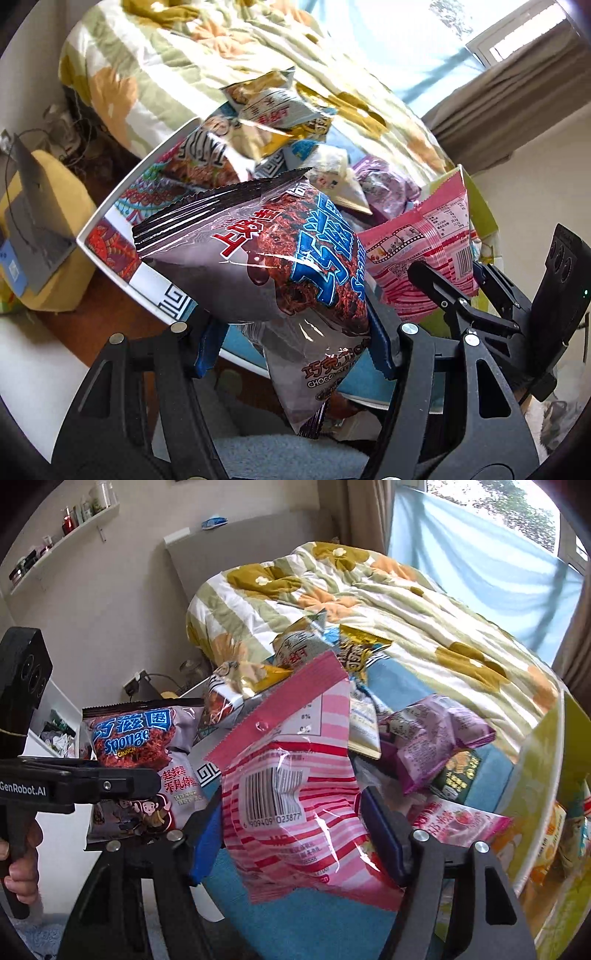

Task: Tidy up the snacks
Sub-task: 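Drop the chocolate bag into the box with the left tool while the right tool drops the wafer pack in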

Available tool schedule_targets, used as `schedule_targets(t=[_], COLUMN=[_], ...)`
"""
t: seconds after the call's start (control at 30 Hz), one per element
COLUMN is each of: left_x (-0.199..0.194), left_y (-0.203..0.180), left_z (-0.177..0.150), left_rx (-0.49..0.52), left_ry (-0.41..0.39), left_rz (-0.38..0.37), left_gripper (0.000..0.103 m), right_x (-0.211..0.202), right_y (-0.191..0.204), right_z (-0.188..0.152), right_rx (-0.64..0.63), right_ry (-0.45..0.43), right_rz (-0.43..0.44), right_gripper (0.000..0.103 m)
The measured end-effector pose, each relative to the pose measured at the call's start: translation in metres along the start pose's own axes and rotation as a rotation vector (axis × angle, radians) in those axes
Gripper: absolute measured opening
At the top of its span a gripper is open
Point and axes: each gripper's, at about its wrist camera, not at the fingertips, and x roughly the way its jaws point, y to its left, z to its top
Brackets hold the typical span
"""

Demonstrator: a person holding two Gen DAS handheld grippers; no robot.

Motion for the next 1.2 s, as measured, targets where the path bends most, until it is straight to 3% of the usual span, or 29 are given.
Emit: schedule_targets(t=[0.33,0.6,0.77,0.97,1.2], left_x=[-0.007,0.019,0.046,0.089,0.146], left_y=[-0.099,-0.193,-0.252,-0.306,-0.337], left_z=[0.035,0.051,0.048,0.024,-0.010], left_rx=[0.267,0.489,0.589,0.680,0.736], left_ry=[0.006,0.088,0.137,0.189,0.260], left_rz=[-0.133,-0.272,-0.319,-0.291,-0.220], left_gripper=[0.061,0.061,0.061,0.061,0.061], right_x=[-0.095,-0.161,-0.192,-0.207,-0.208], right_y=[-0.054,-0.099,-0.130,-0.161,-0.195], right_z=[-0.007,-0.031,-0.053,-0.076,-0.102], right_rx=[0.252,0.468,0.625,0.699,0.735], right_ry=[-0.141,-0.208,-0.229,-0.230,-0.218], right_rz=[-0.181,-0.413,-0.518,-0.567,-0.547], right_gripper=[0.067,0.067,0.067,0.067,0.067])
